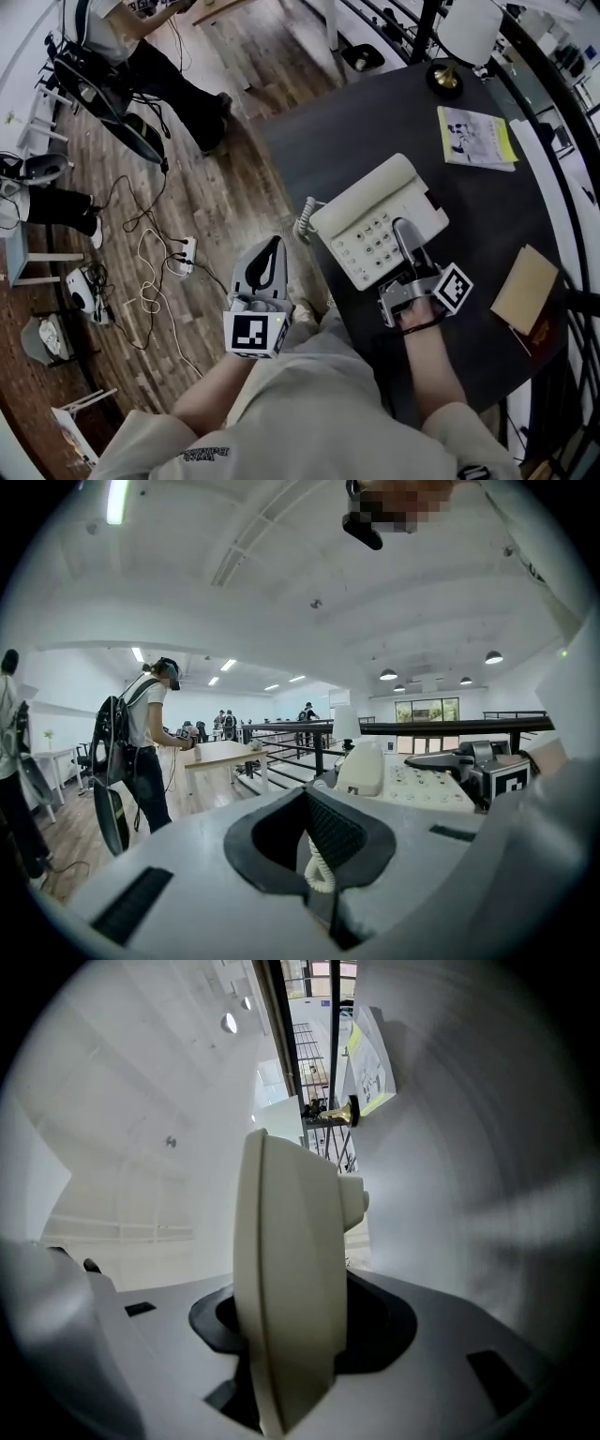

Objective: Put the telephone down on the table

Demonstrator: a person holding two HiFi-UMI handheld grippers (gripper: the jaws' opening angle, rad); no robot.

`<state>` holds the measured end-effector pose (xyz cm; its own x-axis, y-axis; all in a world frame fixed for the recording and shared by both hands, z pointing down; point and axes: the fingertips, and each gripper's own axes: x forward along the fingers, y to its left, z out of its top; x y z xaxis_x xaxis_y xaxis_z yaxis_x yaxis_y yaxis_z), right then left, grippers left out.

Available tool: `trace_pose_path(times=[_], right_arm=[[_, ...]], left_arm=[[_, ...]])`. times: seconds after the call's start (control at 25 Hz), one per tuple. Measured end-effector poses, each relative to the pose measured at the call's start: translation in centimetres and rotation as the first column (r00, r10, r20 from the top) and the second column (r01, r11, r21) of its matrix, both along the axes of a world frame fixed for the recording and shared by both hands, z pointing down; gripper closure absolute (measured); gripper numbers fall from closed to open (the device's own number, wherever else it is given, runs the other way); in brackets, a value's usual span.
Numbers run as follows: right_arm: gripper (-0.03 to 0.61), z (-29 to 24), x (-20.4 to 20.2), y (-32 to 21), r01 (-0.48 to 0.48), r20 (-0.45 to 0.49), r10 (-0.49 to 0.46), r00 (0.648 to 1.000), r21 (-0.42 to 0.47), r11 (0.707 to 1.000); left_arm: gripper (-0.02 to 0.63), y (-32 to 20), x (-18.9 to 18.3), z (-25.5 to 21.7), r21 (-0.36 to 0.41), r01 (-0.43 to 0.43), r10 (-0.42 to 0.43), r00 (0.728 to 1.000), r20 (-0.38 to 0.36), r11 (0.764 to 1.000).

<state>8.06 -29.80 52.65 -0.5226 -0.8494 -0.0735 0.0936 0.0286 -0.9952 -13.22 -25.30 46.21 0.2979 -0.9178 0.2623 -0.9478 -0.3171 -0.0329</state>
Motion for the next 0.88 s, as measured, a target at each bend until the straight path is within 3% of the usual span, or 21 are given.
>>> trace_pose_path(times=[0.44, 0.6, 0.88], right_arm=[[0.380, 4.1, 0.4, -5.9, -0.137, -0.074, 0.130, 0.989, -0.109, 0.985], [0.380, 6.2, 0.8, -7.9, -0.173, -0.103, 0.160, 0.982, -0.131, 0.976], [0.380, 9.1, 0.8, -11.3, -0.195, -0.131, 0.173, 0.976, -0.187, 0.963]], left_arm=[[0.609, -8.5, 2.0, 4.8, -0.067, -0.115, 0.113, 0.993, -0.041, 0.991], [0.609, -11.1, 2.8, 6.1, -0.064, -0.141, 0.132, 0.983, -0.127, 0.988], [0.609, -15.0, 4.1, 9.6, -0.093, -0.140, 0.134, 0.988, -0.075, 0.986]])
